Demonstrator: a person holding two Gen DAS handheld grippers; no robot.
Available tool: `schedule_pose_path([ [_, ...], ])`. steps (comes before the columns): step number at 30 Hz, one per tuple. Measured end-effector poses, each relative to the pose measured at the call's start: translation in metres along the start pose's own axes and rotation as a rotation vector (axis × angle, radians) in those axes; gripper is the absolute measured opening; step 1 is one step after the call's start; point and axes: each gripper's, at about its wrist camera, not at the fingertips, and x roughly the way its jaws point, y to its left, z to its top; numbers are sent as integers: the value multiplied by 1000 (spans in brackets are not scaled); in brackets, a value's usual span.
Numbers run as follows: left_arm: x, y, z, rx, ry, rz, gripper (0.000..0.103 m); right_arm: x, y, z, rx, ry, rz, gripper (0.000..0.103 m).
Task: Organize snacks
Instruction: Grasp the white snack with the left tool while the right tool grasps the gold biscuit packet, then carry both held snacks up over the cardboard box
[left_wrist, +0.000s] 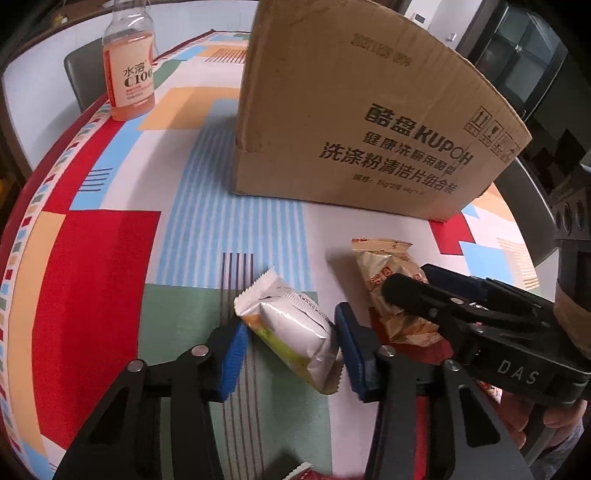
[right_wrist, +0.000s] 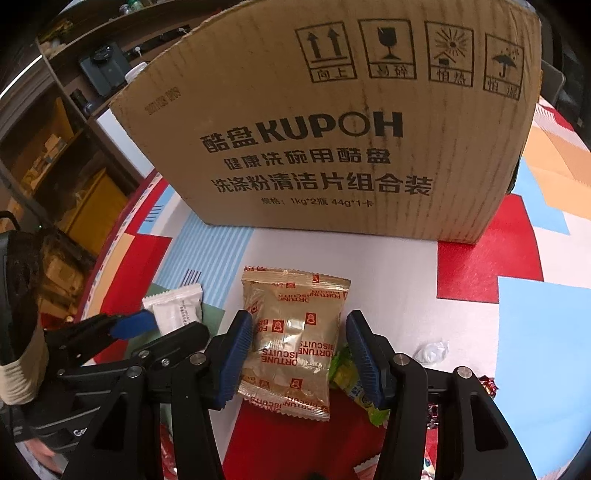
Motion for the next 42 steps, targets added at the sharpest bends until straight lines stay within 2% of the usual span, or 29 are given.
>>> schedule_pose_path([
  [9, -8, 3, 0, 6, -18, 26, 42, 8, 8, -2, -11, 39, 24, 51],
  [11, -10, 4, -1, 12, -25, 36, 42, 10, 14, -3, -38, 46, 16, 42],
  [14, -14, 6, -2, 11, -33, 35, 40, 10, 20, -4, -63, 48, -6, 40],
  [17, -22, 6, -3, 17, -50, 31, 33, 7, 22, -4, -64, 37, -16, 38],
  [21, -27, 2, -3, 42, -68, 25, 28, -4, 24, -3, -69, 7, -40, 38],
  [27, -25, 1, -5, 47, -71, 3, 26, -18, 23, -2, -67, -26, -50, 38],
  [31, -14, -2, -9, 43, -40, -23, 27, -23, 23, -5, -63, -33, -45, 38],
  [35, -6, -9, -16, 71, -33, 15, 27, -26, 19, -7, -57, -37, -42, 38],
  [42, -22, -13, -14, 74, -63, 10, 26, -32, 12, -10, -38, -48, -48, 38],
])
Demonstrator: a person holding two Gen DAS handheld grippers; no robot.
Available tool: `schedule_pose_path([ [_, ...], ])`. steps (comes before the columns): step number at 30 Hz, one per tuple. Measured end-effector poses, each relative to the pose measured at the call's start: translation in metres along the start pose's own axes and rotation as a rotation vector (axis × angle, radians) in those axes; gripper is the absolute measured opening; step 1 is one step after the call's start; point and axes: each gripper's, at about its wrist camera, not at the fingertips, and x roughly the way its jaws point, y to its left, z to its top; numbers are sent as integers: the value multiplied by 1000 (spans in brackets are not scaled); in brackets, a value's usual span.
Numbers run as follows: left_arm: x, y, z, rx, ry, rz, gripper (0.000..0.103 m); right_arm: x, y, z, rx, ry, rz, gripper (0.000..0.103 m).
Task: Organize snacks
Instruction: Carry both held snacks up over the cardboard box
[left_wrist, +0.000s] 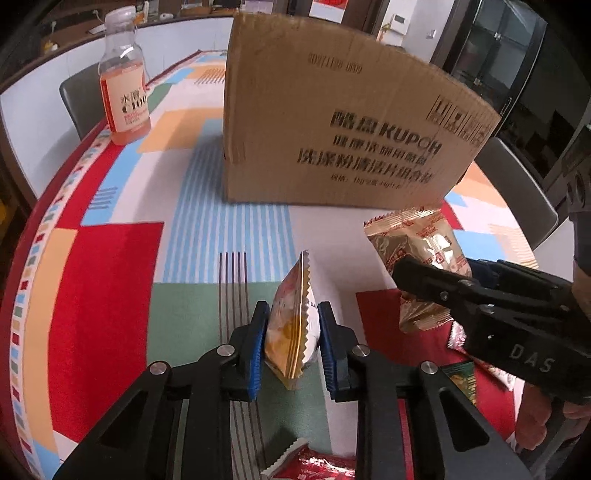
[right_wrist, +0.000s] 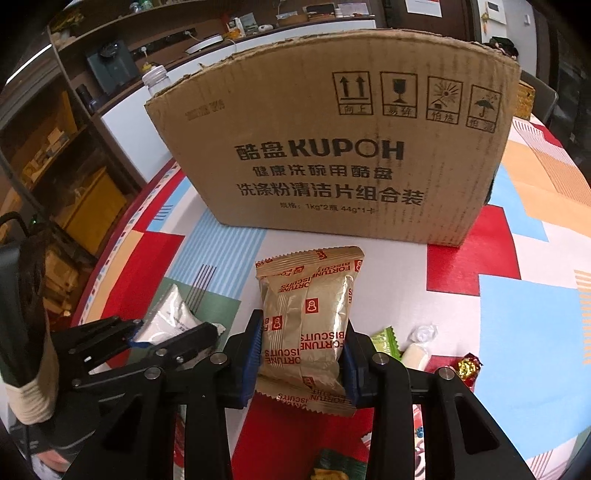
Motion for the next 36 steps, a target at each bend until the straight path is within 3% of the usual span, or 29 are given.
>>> schedule_pose_path([
  [7, -28, -4, 11, 4, -62, -14, 26, -18, 3, 5, -12, -47, 0, 38],
  [18, -82, -24, 49, 86, -238, -9, 26, -70, 8, 26, -31, -194, -10, 38],
  [27, -111, -39, 93, 139, -356, 4, 26, -113, 12, 64, -60, -344, -37, 38],
  [36, -118, -47, 137, 172, -418, 24, 26, -124, 6, 105, -72, -406, -62, 38],
])
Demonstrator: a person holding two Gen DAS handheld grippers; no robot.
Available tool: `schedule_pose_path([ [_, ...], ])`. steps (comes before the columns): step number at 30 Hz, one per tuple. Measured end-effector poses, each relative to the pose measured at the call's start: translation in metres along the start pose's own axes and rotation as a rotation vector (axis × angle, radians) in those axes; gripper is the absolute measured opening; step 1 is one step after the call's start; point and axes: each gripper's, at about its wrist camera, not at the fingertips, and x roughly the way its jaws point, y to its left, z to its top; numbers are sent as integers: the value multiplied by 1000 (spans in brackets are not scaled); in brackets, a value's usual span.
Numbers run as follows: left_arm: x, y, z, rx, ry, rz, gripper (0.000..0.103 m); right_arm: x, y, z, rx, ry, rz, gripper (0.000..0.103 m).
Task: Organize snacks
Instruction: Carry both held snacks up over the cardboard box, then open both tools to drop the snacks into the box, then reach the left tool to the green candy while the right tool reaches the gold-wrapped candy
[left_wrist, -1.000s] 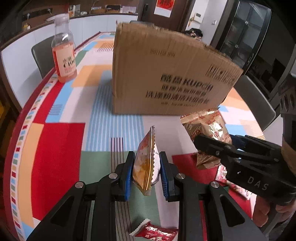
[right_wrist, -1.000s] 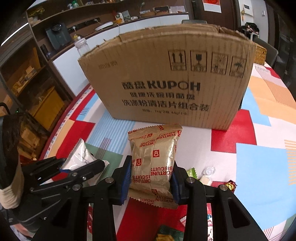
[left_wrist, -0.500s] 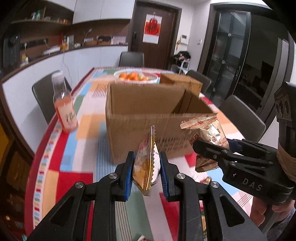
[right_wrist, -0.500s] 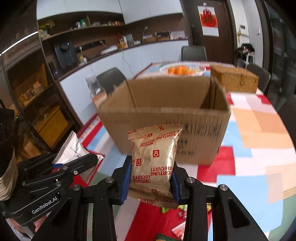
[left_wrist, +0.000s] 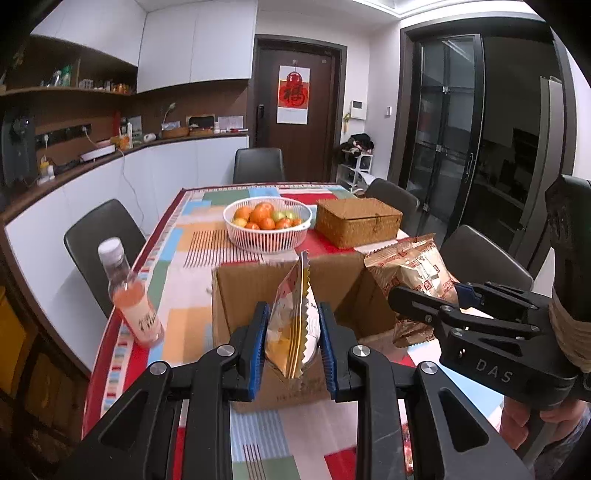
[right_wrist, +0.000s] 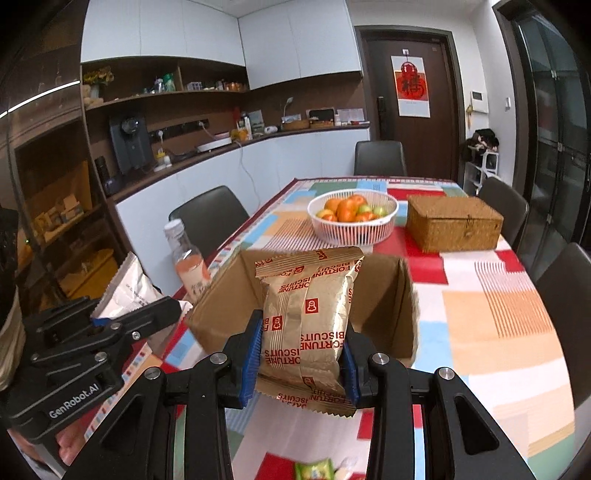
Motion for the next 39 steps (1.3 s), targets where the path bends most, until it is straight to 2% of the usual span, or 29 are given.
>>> schedule_pose_path([
  [9, 47, 6, 27, -1, 51, -6, 26, 30, -18, 29, 13, 25, -4, 38],
  [15, 83, 10, 32, -3, 117, 0, 28, 56, -28, 31, 21, 69, -8, 38],
  [16, 88, 10, 33, -2, 128, 14, 31, 60, -29, 31, 22, 74, -9, 38],
  [18, 93, 13, 33, -6, 138, 50, 54, 69, -32, 32, 26, 86, -20, 40],
  [20, 86, 14, 30, -9, 121, 62, 55, 74, -35, 32, 30, 107, -48, 57],
  [25, 61, 3, 21, 50, 76, 74, 57, 57, -39, 25, 28, 71, -113, 58],
  [33, 15, -27, 5, 110, 19, 13, 60, 4, -32, 8, 12, -8, -116, 58],
  [39, -1, -50, -13, 150, 26, -36, 62, -25, -33, -13, 22, -19, -106, 58],
])
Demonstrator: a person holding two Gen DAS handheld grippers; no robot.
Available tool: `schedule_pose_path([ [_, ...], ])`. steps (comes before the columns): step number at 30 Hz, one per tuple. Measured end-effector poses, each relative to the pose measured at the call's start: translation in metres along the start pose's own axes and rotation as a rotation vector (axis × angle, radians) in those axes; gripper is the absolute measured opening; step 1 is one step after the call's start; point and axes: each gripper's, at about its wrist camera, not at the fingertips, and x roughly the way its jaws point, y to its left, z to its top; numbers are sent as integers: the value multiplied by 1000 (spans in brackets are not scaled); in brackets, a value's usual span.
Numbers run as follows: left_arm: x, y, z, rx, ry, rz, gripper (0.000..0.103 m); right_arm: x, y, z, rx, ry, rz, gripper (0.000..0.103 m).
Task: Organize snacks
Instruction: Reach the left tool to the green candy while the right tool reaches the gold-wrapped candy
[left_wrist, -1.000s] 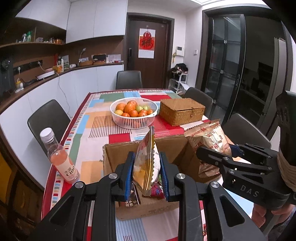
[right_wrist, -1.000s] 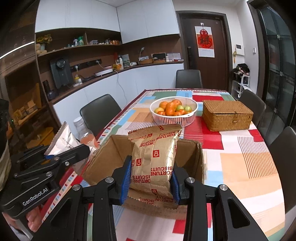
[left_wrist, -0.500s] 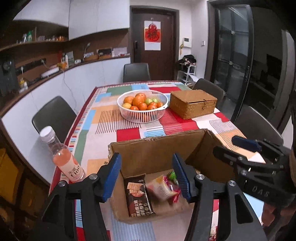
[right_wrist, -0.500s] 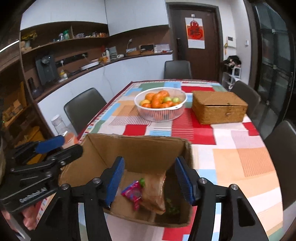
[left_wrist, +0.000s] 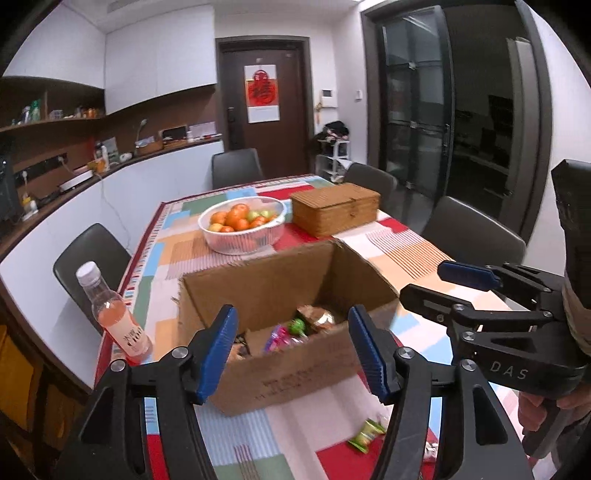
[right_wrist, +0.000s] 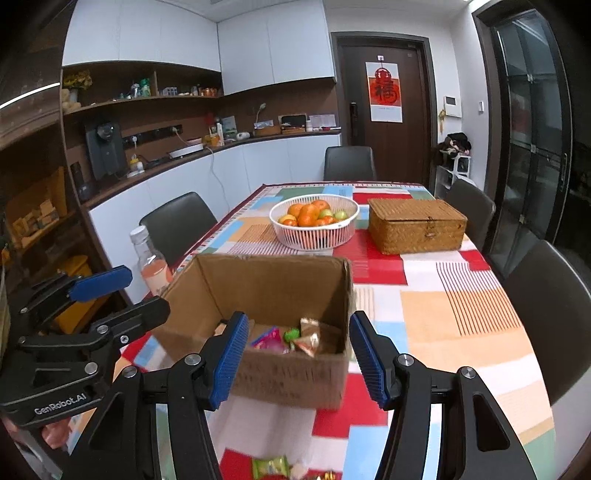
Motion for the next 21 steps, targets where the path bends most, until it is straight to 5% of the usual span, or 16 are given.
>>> schedule_pose_path([
  [10, 4, -31, -40, 45, 81, -71, 62, -18, -18, -47, 70, 61, -5, 58],
  [21, 35, -48, -93, 93, 220, -121, 62, 3, -30, -113, 113, 256, -1, 58],
])
